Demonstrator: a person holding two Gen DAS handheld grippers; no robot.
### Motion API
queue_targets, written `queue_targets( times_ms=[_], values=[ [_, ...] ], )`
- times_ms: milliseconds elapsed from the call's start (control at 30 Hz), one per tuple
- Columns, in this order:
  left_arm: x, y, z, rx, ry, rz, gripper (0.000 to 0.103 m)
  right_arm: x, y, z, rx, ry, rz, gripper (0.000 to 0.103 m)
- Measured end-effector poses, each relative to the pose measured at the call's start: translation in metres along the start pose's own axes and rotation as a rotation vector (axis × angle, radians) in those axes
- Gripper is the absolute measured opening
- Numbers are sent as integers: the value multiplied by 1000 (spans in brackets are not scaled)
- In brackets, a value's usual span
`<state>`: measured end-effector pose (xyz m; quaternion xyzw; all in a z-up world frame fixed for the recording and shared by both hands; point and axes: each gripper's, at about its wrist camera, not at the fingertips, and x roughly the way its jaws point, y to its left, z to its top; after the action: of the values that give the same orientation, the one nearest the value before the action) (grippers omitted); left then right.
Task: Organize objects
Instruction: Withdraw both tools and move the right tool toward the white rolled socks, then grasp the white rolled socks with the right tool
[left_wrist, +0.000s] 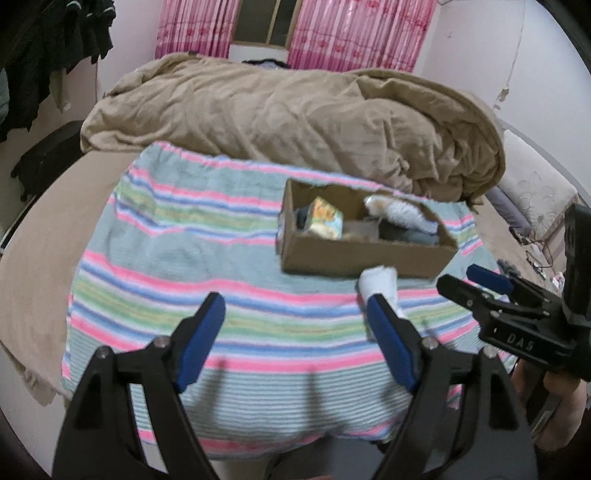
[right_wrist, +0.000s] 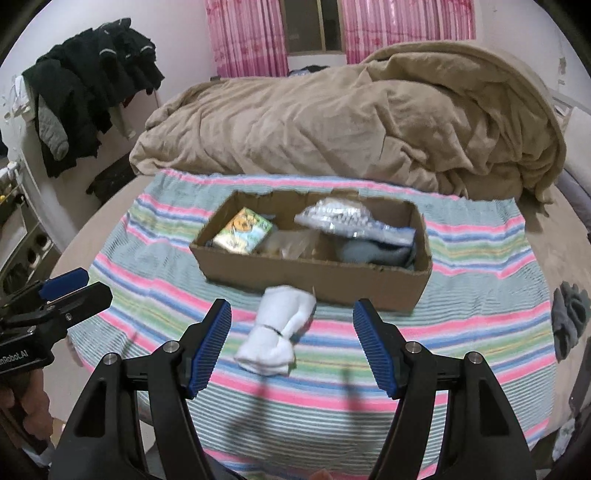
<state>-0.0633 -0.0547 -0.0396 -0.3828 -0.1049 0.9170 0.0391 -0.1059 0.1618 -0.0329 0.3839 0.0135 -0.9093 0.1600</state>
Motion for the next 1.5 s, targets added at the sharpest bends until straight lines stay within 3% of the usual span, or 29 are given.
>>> queue_targets(
  times_ms=[233,700,733,800,867,1000,1500],
  values=[
    [26,17,-22,-24,72,22,81,30,2,-16,1,66,10,72],
    [64,38,-31,-65,134,34,81,91,13,-25,-16,193,51,72],
    [66,39,-31,-68,138,34,81,94,14,-25,-14,201,51,70],
    [71,40,-32,-72,148,38,81,99,12,-25,2,213,72,53],
    [73,40,-33,-71,154,36,81,103,12,-27,7,230,103,45],
    [72,36,-31,-74,153,25,81,97,8,-27,16,218,131,39],
    [56,2,-7,-30,88,-19,81,26,-12,-6,0,91,111,39]
  ],
)
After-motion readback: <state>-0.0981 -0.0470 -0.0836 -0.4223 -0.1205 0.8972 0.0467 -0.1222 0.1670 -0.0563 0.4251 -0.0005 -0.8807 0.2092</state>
